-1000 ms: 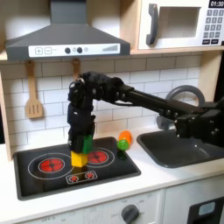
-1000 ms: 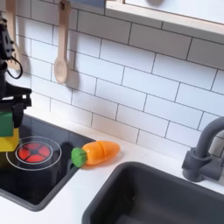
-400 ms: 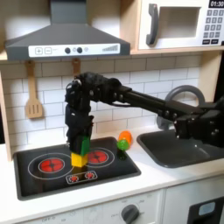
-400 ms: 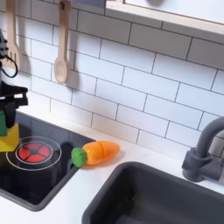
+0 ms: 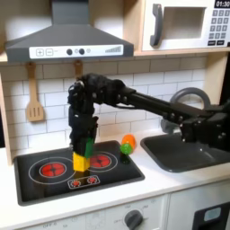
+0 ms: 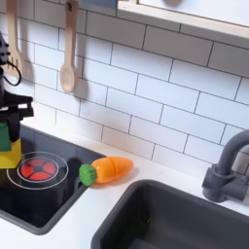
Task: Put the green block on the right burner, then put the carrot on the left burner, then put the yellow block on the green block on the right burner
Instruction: 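Put the green block on the right burner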
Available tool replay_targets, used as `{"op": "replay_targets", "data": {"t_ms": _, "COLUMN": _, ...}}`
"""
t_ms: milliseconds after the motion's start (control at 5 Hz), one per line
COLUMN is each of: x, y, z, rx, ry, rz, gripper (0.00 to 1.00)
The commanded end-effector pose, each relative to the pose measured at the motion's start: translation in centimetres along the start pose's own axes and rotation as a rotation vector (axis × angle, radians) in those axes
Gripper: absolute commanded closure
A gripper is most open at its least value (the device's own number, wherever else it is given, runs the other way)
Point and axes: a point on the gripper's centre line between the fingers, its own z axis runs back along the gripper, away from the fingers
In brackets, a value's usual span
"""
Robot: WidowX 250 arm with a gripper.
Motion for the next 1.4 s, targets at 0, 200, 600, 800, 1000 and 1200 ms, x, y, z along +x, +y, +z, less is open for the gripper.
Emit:
{"op": "replay_targets", "data": {"t_ms": 0, "x": -0.9, "y": -0.8, "z": 2.3, "rx": -0.049, "ry": -0.021, "rz": -0.032, "gripper": 1.0}}
{"op": "replay_targets", "data": {"t_ms": 200, "x": -1.6, "y": -1.0, "z": 1.7, "rx": -0.048, "ry": 0.007, "rz": -0.074, "gripper": 1.0}}
{"op": "replay_targets", "data": {"t_ms": 600, "x": -2.7, "y": -1.5, "z": 0.6, "rx": -0.036, "ry": 0.061, "rz": -0.164, "gripper": 1.0}}
{"op": "replay_targets", "data": {"t_ms": 800, "x": -3.0, "y": -2.2, "z": 0.4, "rx": -0.049, "ry": 0.068, "rz": -0.194, "gripper": 1.0}}
{"op": "replay_targets", "data": {"t_ms": 1000, "x": -3.5, "y": -2.7, "z": 0.1, "rx": -0.036, "ry": 0.077, "rz": -0.225, "gripper": 1.0}}
{"op": "replay_targets", "data": {"t_ms": 1200, "x": -3.7, "y": -2.7, "z": -0.4, "rx": -0.012, "ry": 0.089, "rz": -0.244, "gripper": 1.0}}
